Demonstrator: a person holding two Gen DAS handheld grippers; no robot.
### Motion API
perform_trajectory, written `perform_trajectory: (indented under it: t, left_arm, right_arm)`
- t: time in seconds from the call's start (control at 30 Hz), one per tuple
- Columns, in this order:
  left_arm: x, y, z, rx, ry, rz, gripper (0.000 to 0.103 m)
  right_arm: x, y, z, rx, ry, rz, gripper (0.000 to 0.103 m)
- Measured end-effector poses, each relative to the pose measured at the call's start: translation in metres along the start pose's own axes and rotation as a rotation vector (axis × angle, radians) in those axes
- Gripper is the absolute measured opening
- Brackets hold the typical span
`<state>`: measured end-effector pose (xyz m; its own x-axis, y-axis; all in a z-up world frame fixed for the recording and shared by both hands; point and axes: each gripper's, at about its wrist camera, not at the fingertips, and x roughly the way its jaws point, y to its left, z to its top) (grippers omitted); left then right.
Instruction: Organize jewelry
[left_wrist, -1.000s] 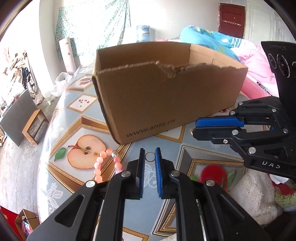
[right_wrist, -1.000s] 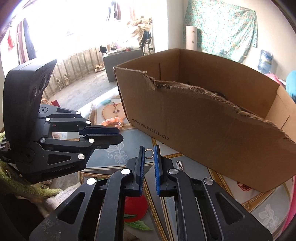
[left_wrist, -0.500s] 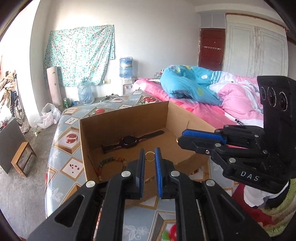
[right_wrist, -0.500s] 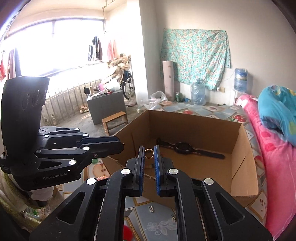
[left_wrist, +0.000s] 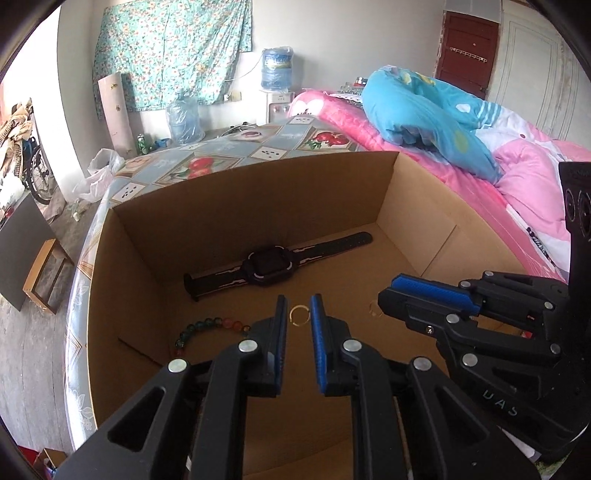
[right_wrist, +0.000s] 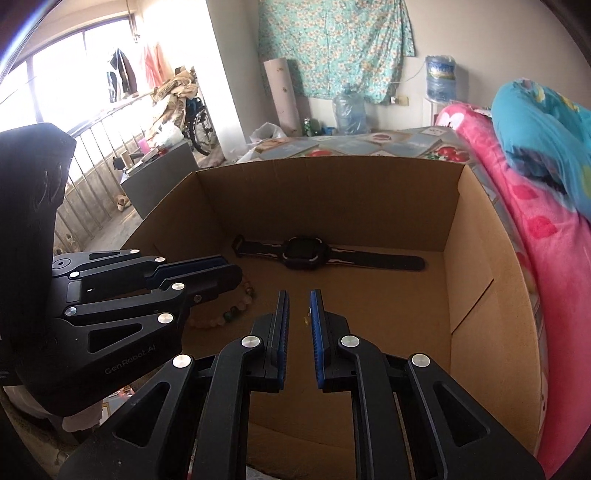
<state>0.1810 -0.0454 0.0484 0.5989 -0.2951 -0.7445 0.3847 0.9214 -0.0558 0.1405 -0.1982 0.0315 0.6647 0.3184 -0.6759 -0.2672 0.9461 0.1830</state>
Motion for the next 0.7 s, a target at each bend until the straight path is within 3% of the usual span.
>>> perform_trajectory:
  t: [0.17, 0.37, 0.5, 0.7]
  left_arm:
    - [-0.006, -0.004, 0.002, -0.001, -0.039, 0.031, 0.029]
    - [-0.036, -0.006, -0.008, 0.0, -0.134, 0.028, 0.03]
    - [-0.073, 0.001, -0.032, -0.025, -0.242, -0.001, 0.042]
    - [-0.113, 0.007, -0.084, -0.039, -0.267, -0.03, 0.048]
  right_arm:
    - [-0.007, -0.002, -0.002, 0.03, -0.022, 0.008, 0.012]
    - [-0.037, -0.003, -0.014, 0.051, -0.103, 0.018, 0.017]
    - [-0.072, -0.007, -0.031, 0.064, -0.18, 0.033, 0.025]
    - [-0.109, -0.005, -0.068, 0.066, -0.212, 0.077, 0.026]
